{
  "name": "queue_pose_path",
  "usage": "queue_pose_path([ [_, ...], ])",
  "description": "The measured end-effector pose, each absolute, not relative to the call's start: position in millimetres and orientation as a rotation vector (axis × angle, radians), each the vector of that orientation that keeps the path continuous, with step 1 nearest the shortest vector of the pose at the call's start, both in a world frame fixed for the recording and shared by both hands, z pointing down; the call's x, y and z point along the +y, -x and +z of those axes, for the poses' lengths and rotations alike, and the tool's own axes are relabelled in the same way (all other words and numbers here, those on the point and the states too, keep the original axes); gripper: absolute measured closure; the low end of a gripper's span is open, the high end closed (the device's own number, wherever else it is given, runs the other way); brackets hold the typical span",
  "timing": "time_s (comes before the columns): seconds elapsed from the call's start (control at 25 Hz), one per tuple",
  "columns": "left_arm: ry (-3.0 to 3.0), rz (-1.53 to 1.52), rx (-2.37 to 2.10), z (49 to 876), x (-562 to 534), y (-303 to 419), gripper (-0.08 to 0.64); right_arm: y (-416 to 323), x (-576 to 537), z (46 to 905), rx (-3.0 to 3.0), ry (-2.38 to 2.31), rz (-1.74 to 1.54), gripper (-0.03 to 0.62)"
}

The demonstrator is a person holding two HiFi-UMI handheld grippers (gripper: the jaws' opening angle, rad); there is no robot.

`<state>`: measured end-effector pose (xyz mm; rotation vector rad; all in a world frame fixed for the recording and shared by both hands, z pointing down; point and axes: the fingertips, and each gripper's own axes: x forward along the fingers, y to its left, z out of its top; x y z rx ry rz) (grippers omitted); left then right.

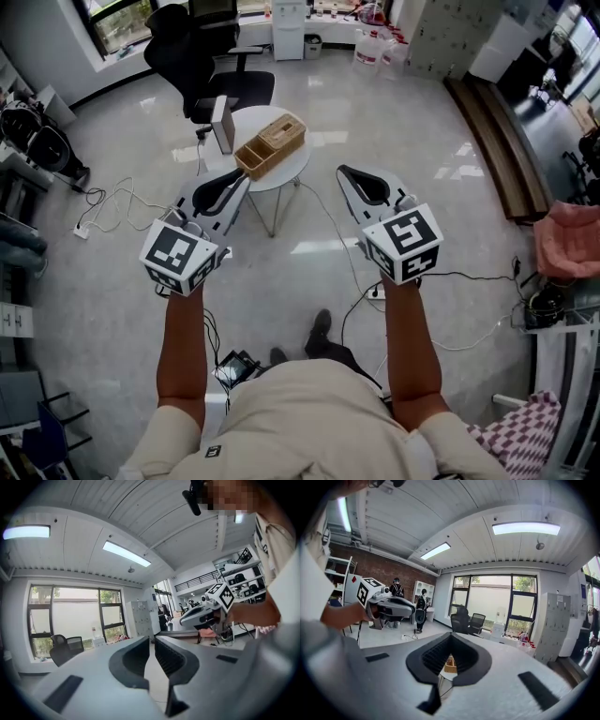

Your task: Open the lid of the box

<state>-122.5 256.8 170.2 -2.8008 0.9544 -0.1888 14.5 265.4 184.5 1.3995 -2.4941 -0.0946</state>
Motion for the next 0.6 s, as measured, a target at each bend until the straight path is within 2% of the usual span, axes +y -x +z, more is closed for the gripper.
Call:
queue_pose_path([
  [0.6,2.751,-0.248,1.094,177.1,187.2,64.0,0.523,-69.5,183.0,191.6,-2.579,-1.264,-0.089,0.6],
])
